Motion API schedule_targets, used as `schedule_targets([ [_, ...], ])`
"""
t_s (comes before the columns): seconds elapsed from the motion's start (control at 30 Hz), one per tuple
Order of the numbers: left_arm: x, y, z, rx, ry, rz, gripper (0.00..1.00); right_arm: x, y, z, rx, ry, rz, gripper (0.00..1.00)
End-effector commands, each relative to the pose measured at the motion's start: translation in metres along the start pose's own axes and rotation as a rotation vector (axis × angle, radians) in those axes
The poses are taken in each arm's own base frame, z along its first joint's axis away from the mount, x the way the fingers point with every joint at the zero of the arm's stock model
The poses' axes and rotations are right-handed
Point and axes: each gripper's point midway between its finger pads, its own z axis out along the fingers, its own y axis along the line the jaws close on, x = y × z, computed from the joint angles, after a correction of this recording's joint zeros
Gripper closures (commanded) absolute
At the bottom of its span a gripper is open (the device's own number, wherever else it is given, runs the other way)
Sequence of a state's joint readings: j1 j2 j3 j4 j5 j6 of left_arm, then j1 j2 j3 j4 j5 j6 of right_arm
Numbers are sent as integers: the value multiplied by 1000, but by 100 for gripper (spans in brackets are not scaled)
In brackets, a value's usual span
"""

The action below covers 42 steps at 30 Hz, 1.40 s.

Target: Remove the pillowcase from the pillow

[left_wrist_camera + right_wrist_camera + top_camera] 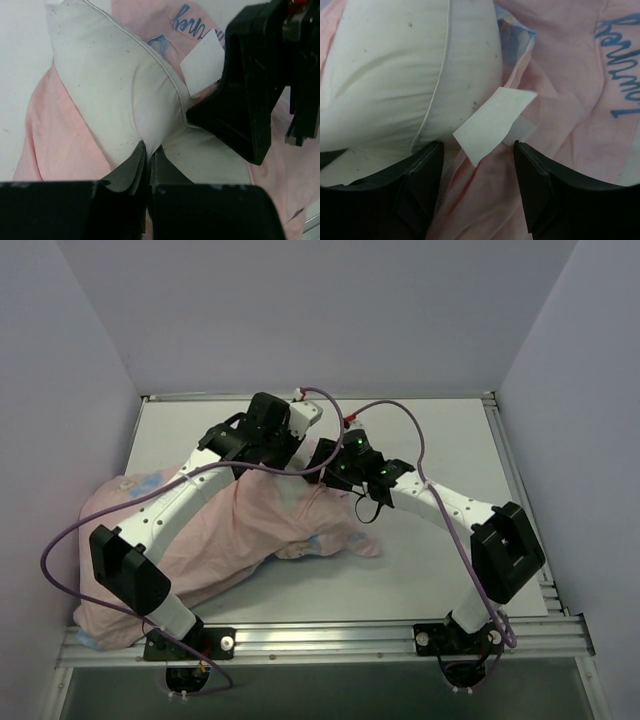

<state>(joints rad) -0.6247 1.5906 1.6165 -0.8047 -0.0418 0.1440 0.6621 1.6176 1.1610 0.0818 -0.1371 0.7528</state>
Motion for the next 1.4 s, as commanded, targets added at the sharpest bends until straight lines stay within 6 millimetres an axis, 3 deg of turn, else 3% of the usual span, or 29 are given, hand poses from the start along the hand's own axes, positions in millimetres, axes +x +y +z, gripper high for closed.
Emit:
schedule_targets([
  [0.0, -41, 30, -16, -131, -128, -47, 98, 4, 19, -3, -43, -2, 14, 43],
  [0.1, -49, 62, -23, -231, -155, -73, 98, 25, -3, -12, 5, 35, 21, 70],
  [0.13, -51, 69, -25, -254, -163, -78, 98, 29, -10, -16, 23, 35, 24, 84],
  [0.23, -55, 85, -31, -307, -186, -82, 98, 39, -31, -32, 85, 33, 23, 96],
  [0.33, -54, 101, -28, -363, -183, -80, 98, 47, -45, -52, 130, 39, 25, 100],
  [0.5, -49, 127, -23, -400, -178, -108, 98, 71, -72, -65, 179, 64, 23, 100],
  [0.7, -76, 162, -68, -442, -276, -159, 98, 113, -118, -62, 275, 158, 9, 100],
  [0.77, -82, 173, -85, -461, -306, -170, 98, 120, -123, -57, 268, 171, 10, 100],
  [0.8, -85, 170, -92, -442, -327, -169, 98, 118, -122, -52, 244, 155, 7, 100],
  [0.9, -81, 135, -90, -280, -344, -160, 98, 108, -108, -35, 128, 148, -4, 100],
  [0.93, -76, 121, -86, -233, -335, -152, 98, 87, -85, -34, 70, 124, -29, 100],
  [0.97, -59, 101, -68, -161, -286, -137, 98, 70, -76, -37, 67, 89, -67, 93],
  [1.0, -56, 82, -68, -119, -287, -109, 98, 53, -69, -44, 66, 50, -139, 67],
  [1.07, -46, 65, -60, -61, -270, -102, 98, 3, -44, -73, 54, -76, -197, 44],
  [1.1, -42, 57, -55, -26, -259, -113, 98, -17, -44, -86, 58, -123, -224, 27],
  [1.23, -49, 51, -52, 6, -271, -117, 98, -57, -14, -137, -38, -241, -305, 10],
  [1.37, -59, 42, -53, 46, -282, -109, 98, -47, 52, -146, -355, -220, -360, 3],
])
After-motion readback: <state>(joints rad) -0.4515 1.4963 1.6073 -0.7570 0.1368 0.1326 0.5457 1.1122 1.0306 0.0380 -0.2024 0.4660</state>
